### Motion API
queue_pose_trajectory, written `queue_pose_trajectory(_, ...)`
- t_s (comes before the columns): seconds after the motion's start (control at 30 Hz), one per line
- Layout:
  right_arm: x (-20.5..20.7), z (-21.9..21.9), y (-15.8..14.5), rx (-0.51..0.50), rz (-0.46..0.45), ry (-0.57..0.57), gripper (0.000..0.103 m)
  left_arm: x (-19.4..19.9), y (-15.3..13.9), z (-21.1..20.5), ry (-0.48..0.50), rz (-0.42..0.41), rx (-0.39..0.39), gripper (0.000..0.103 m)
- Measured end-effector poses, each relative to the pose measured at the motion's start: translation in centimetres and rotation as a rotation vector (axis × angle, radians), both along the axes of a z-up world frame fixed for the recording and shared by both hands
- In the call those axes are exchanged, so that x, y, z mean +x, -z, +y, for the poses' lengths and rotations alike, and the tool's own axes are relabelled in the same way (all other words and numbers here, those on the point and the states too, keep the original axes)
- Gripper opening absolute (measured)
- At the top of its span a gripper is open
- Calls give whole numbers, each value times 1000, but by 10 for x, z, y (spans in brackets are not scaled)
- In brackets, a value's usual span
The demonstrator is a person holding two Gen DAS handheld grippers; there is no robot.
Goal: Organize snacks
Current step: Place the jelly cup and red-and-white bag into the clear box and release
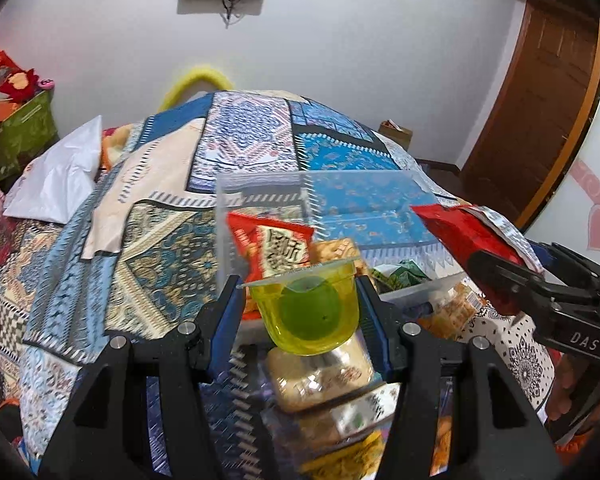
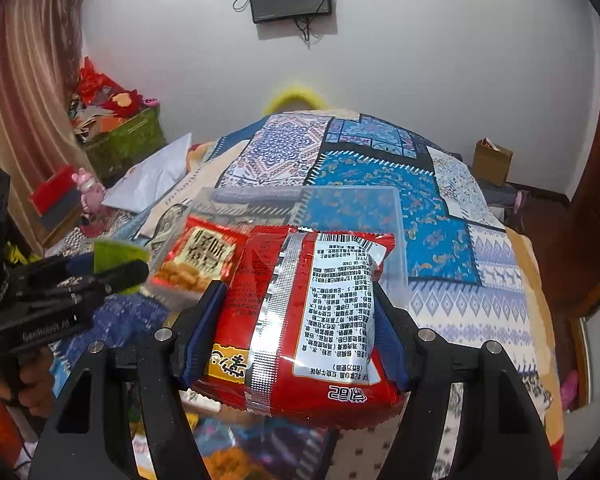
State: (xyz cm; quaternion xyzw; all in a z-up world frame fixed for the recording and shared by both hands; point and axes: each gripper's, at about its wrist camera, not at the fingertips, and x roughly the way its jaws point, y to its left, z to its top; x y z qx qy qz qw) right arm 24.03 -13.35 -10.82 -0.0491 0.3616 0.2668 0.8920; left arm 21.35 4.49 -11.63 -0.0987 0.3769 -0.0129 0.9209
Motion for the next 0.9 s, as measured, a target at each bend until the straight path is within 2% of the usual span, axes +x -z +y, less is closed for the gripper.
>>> queue_pose_trajectory(0.53, 61, 16, 29, -33, 58, 5, 66, 67, 35, -25, 44, 78, 1, 55)
queue_pose_trajectory(0.73, 65, 21, 39, -58, 78, -17, 66, 76, 49, -27, 51, 121, -1, 55)
queue_pose_trajectory(0.9, 66, 21, 44, -68, 112, -17, 68, 72, 47, -35, 75, 115, 29, 56)
